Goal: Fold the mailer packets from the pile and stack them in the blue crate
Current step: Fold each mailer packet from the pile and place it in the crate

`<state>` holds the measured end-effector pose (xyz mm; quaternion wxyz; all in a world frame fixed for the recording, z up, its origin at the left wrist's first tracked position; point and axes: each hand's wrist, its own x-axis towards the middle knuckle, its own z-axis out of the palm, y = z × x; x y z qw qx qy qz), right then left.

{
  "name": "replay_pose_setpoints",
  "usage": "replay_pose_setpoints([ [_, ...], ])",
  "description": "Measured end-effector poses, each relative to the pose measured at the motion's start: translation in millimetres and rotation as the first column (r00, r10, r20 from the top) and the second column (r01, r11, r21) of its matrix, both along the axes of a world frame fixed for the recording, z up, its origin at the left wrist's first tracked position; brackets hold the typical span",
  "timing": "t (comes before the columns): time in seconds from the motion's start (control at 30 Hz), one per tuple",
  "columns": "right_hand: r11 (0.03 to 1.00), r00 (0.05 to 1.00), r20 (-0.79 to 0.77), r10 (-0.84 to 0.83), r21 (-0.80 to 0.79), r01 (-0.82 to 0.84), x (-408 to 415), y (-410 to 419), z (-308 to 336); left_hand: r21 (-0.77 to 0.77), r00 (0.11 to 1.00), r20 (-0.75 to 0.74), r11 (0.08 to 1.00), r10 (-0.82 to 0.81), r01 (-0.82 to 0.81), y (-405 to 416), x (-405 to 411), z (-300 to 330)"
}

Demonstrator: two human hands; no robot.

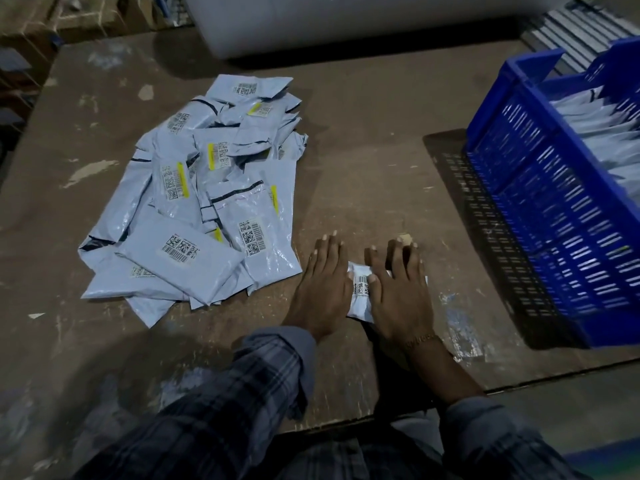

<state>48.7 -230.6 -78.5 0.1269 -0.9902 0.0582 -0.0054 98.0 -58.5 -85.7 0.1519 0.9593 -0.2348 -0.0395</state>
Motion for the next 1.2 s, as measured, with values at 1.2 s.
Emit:
replay_pose_setpoints([
  [1.2, 0.962, 0.968, 0.012, -0.250, -0.111, 0.250, -4, -36, 9, -0.186, 0.965, -0.128, 0.950, 0.228, -0.249, -8, 12, 12],
])
